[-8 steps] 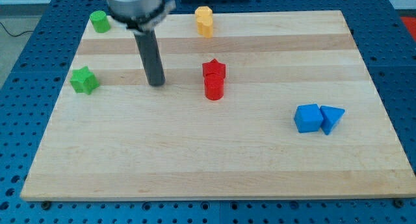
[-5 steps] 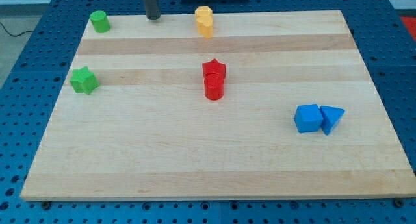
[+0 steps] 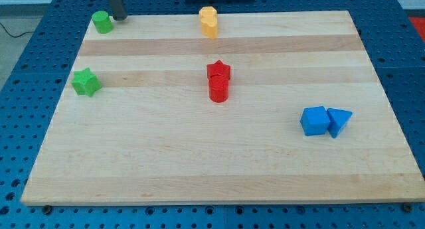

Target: Push the green circle into the green star

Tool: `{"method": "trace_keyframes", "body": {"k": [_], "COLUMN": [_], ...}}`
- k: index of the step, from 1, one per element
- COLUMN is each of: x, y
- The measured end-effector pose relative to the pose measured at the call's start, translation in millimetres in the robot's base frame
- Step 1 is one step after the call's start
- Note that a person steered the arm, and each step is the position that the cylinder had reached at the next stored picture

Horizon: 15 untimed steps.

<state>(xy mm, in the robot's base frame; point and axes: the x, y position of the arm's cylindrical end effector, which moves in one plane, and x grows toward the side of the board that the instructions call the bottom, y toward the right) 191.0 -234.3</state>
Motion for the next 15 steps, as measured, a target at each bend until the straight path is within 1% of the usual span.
{"method": "trace_keyframes", "body": {"k": [1, 3, 4, 5, 6, 7, 8, 9, 11, 12, 13, 15], "x": [0.6, 0.8, 6.1, 30.3, 32.7, 2.7, 1.0, 34.9, 152.2, 199.4, 210.5, 212.7], "y": [-11.4, -64.5, -70.8, -70.5, -70.5, -70.5, -70.3, -70.3, -70.5, -70.5, -70.5, -70.6]}}
